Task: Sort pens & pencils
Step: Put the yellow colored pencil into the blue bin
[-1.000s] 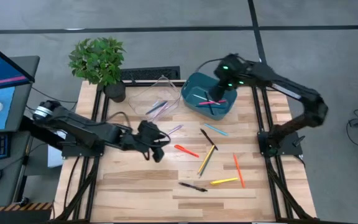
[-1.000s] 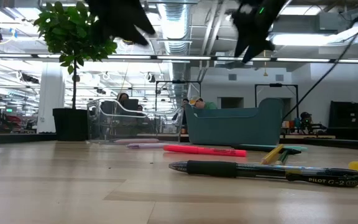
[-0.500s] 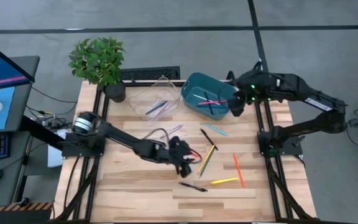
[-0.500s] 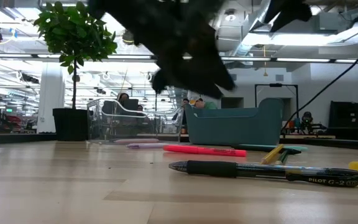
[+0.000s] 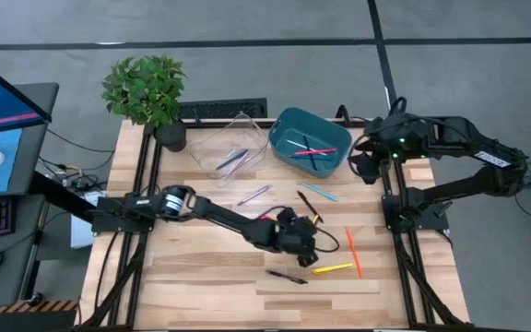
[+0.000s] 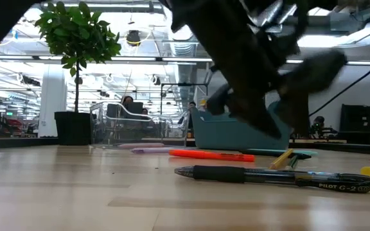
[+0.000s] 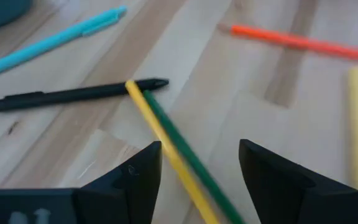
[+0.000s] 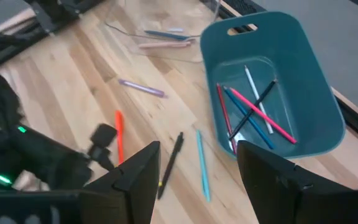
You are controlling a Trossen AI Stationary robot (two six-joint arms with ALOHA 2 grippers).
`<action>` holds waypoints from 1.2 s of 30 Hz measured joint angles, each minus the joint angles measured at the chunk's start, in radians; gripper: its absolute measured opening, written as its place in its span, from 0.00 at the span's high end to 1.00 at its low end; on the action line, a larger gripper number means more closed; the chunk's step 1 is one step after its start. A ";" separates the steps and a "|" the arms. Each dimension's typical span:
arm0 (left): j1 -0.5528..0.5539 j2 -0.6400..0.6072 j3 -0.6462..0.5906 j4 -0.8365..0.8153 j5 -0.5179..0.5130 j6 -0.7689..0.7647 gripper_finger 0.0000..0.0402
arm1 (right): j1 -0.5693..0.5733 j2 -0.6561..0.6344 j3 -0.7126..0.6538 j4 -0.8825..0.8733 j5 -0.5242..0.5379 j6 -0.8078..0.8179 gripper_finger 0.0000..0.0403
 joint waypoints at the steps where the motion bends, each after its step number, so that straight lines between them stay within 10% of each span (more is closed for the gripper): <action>1: 0.002 0.020 0.030 -0.044 -0.015 -0.004 0.49 | 0.006 -0.008 0.000 0.000 0.000 0.006 0.42; 11: 0.038 0.055 0.072 -0.138 -0.037 -0.047 0.52 | 0.078 -0.078 0.000 0.000 0.001 0.061 0.42; 24: 0.073 0.053 0.072 -0.168 0.144 -0.034 0.97 | 0.142 -0.107 0.000 0.000 0.074 0.094 0.42; 36: 0.077 0.047 0.153 -0.280 0.193 0.004 1.00 | 0.143 -0.105 0.000 0.005 0.074 0.094 0.42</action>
